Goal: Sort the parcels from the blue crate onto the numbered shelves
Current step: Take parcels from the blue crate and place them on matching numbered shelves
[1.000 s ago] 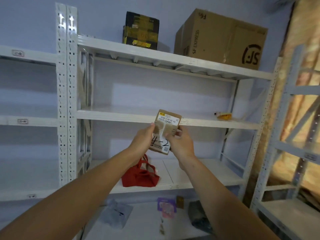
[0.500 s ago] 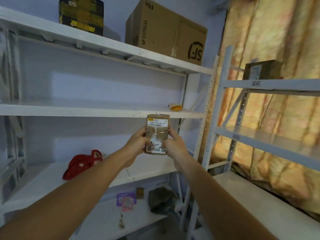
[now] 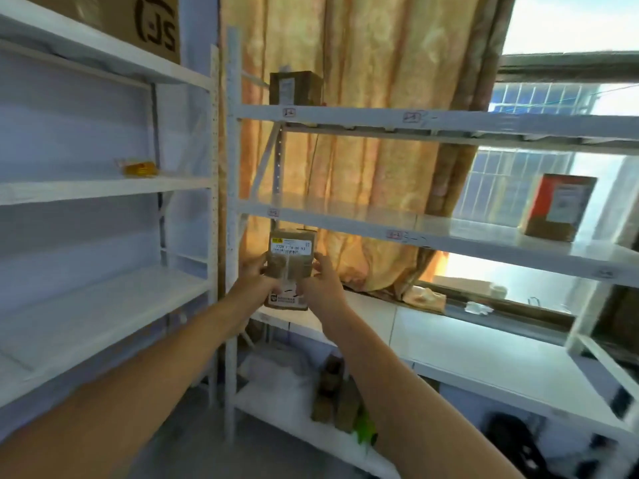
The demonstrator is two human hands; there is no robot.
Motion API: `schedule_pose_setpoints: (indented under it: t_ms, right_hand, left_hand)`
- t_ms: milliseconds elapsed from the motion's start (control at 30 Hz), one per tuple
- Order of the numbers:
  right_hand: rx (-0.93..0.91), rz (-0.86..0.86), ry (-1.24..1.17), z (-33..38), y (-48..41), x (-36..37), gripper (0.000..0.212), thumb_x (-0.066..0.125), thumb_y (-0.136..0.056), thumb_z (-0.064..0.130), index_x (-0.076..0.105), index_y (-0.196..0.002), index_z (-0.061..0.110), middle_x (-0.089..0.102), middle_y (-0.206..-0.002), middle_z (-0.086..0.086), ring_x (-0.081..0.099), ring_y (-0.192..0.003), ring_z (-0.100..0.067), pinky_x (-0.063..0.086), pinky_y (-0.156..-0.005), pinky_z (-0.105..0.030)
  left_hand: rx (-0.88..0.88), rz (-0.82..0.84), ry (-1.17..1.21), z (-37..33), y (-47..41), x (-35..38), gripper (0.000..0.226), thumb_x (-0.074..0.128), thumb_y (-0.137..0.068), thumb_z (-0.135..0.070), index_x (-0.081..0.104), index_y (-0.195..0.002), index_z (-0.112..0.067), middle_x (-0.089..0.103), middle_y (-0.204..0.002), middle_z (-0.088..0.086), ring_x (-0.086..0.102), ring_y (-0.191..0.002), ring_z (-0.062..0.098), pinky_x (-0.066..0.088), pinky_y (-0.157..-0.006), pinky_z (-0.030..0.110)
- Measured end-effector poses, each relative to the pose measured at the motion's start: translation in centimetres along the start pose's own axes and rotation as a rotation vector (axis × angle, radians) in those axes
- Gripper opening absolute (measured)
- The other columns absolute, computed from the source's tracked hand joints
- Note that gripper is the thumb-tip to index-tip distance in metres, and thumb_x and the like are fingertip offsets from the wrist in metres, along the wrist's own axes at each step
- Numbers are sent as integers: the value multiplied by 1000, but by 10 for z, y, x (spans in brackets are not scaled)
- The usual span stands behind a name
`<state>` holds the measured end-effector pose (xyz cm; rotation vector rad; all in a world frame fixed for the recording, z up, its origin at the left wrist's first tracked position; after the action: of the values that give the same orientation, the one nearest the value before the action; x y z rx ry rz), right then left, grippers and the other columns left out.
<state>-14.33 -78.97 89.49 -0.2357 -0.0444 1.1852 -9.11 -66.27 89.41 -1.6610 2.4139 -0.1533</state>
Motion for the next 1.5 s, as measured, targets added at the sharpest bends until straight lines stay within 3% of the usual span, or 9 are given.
schedule_pose_setpoints:
  t_ms: [133,300,433,567,767,1067,1200,1333,1500]
  right_hand:
    - [63,-166,43,-30,5,-78,64,66,-87,16,41,-143,34,59,-122,3,68,-102,-22,62,-85,-46]
    - [74,-281,36,-64,-12,-141,60,69,-92,19,39,-143,29,56,-127,3,64,-99,-12,57,-70,-27]
    - [78,-293,19,-92,-51,-149,51,74,-91,30,45,-134,31,56,-120,10,61,-102,-7,58,-80,-30]
    - [84,-264,-22,-127,-101,-125,41,72,-91,11,47,-104,41,56,-103,22,59,-94,-1,58,-92,-35]
    - [172,-223,39,-182,-193,-47,82,65,-74,32,37,-151,34,44,-145,-2,58,-117,-20,58,-97,-53]
    - [185,-223,-14,-291,-357,48,83,65,-54,35,46,-133,49,53,-136,-2,62,-117,-32,59,-91,-58]
    - [212,-247,-54,-319,-425,64,74,65,-69,13,47,-135,42,53,-133,4,64,-114,-22,61,-89,-53]
    - [207,-237,-54,-367,-504,72,52,68,-86,5,51,-117,44,63,-109,24,67,-103,-2,62,-90,-39]
    - [162,-251,-15,-436,-595,88,55,68,-91,16,45,-137,37,53,-130,11,59,-117,-11,58,-94,-29]
  left_hand:
    - [-8,109,30,16,-14,86,58,50,-87,13,50,-121,-34,60,-104,-9,57,-94,13,49,-71,27]
    - [-7,218,10,43,-51,157,60,51,-84,13,46,-121,-34,61,-119,3,62,-107,27,56,-93,49]
    - [1,217,45,73,-88,174,75,52,-84,15,42,-139,-34,59,-122,2,62,-104,17,57,-80,36]
    - [-23,151,19,109,-135,154,62,55,-94,1,40,-145,-30,60,-118,-1,62,-96,11,56,-89,45]
    - [-98,122,-53,176,-226,94,78,56,-86,7,33,-150,-30,54,-130,5,62,-105,22,53,-76,37]
    - [-90,75,-98,275,-382,20,71,63,-88,4,38,-148,-25,54,-134,-2,54,-110,15,51,-83,30]
    - [-63,99,-90,326,-457,11,68,63,-90,3,42,-145,-31,54,-133,-8,55,-117,14,49,-79,20]
    - [-64,49,-77,381,-541,8,68,63,-89,8,45,-147,-24,56,-140,0,55,-126,21,55,-98,44]
    - [-87,-25,-40,457,-625,13,69,62,-91,5,40,-147,-28,59,-131,-4,61,-118,18,52,-93,33]
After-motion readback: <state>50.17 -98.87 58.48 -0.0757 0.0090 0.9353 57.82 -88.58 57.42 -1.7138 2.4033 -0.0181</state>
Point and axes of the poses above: each hand's wrist, its own y-axis away from the middle knuckle, its own x-axis out of the palm, z = x × y, the point moved 4 cm from there along -y, towards the middle knuckle
